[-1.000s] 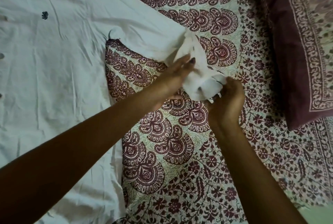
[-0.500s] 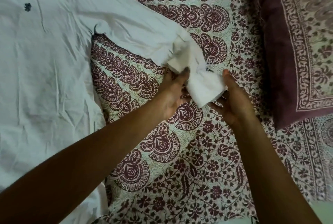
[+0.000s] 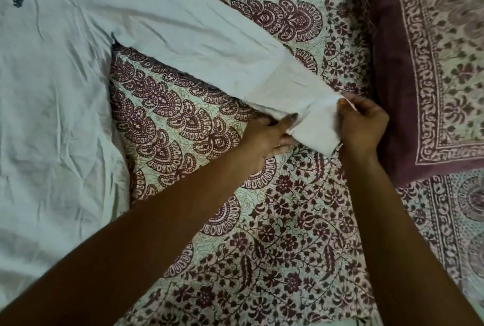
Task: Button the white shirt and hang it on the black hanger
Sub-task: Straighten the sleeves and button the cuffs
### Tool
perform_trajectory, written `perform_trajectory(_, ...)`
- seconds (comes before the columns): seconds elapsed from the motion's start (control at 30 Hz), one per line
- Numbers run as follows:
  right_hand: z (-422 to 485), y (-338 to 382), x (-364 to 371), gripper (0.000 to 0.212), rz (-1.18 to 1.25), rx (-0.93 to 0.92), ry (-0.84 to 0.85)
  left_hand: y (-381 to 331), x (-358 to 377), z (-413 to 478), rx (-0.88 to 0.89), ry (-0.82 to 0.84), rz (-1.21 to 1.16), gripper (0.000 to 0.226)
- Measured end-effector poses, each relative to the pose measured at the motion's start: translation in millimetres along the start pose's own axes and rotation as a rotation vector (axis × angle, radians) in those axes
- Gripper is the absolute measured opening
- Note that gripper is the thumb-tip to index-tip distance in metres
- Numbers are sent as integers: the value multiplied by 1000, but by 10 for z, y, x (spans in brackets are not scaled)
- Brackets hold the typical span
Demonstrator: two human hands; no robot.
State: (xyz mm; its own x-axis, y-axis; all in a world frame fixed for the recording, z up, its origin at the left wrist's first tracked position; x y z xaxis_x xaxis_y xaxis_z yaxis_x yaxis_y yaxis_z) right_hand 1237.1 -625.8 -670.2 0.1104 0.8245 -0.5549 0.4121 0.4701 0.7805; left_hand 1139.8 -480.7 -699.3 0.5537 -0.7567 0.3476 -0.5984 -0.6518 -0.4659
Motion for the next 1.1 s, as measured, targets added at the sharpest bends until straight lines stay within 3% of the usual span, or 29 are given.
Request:
perform_trajectory(0.07,141,15,11,23,-142,-95,15,-24,-44,49,19,-41,-52,17)
perform_trajectory(0.13,211,106,34,31,-469,-277,-26,-58,-235,160,104,-222,-174,32)
perform_trajectory(0.2,167,293,144,36,-693,-578,-58,-160,-492,215,269,-454,-283,38)
perform_trajectory(0.27,55,376,404,50,-831,-801,102,-325,-689,234,455,-616,-296,33)
perform_trajectory(0.37,-90,216,795,79,-1159,-907,392,-651,-834,257,685,-731,-162,29)
perform_trajectory(0.47,-15,-54,899,93,-1328,-895,448,-1014,-952,315,851,-790,-35,38)
perform_trajectory(0.53,65,-183,901,97,-1405,-849,474,-1199,-1137,425,820,-815,-123,44)
perform_trajectory(0.67,80,-224,901,104,-1414,-812,524,-1353,-1577,565,692,-779,-350,67)
perform_trajectory(0.73,77,-209,923,108,-1428,-794,546,-1349,-1660,502,665,-834,-180,75)
perform_trajectory(0.83,42,-12,944,112,-1362,-785,495,-1293,-1684,394,662,-1027,295,87)
perform_trajectory(0.97,-277,608,1348,70,-941,-1067,483,-1347,-1596,299,775,-1267,592,63)
perform_trajectory(1.03,-488,850,1740,49,-813,-1273,539,-1377,-1579,306,886,-1282,639,53)
perform_trajectory(1.1,-671,1033,2169,45,-794,-1451,589,-1336,-1608,356,969,-1230,709,50)
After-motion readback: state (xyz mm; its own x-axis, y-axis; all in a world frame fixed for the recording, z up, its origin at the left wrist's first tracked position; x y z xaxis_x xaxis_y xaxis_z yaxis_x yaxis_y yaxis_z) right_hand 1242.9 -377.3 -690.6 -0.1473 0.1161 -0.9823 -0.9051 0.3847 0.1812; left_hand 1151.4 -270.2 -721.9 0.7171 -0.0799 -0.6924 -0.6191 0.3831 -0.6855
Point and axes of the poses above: each hand's wrist, its own z-axis towards the middle knuckle, its own x-axis out of the palm, y = z × x, the point moved 6 cm from there along z, towards the middle knuckle, and after that the axes turned 9 degrees about -z, right-handed, at the moved point
